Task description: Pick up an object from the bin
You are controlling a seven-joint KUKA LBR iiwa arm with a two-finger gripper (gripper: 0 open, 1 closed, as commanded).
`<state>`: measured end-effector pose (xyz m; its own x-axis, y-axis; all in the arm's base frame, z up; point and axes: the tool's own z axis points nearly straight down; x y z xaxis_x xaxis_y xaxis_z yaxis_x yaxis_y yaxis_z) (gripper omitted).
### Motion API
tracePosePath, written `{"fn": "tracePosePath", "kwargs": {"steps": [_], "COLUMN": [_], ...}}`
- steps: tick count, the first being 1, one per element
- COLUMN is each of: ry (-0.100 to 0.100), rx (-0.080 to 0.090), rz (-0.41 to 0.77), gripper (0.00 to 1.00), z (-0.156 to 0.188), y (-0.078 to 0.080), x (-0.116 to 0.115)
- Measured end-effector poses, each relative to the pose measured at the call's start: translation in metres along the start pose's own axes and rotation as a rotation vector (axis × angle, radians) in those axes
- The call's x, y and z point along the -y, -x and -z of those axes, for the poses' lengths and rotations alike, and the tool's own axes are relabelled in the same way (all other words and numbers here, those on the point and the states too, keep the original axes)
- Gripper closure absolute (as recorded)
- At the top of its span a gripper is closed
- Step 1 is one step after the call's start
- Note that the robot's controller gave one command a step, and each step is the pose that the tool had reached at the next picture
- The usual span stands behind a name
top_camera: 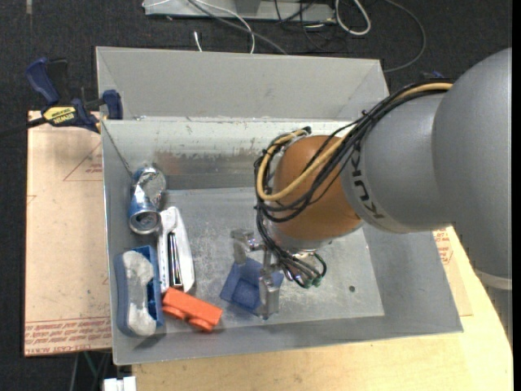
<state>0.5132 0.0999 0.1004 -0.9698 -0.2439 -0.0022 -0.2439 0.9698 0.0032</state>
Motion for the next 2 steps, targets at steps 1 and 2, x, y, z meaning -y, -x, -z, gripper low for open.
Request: {"fn": "tracePosePath", "kwargs": {"steps": [1, 2], "ry": [-0.008, 0.001], "rx": [0.016, 0.007], "rz": [0.164, 0.059], "gripper": [0.00, 1.00], "z": [-0.030, -0.029], "y": [-0.002, 0.006], "x": [0.026, -0.001]}}
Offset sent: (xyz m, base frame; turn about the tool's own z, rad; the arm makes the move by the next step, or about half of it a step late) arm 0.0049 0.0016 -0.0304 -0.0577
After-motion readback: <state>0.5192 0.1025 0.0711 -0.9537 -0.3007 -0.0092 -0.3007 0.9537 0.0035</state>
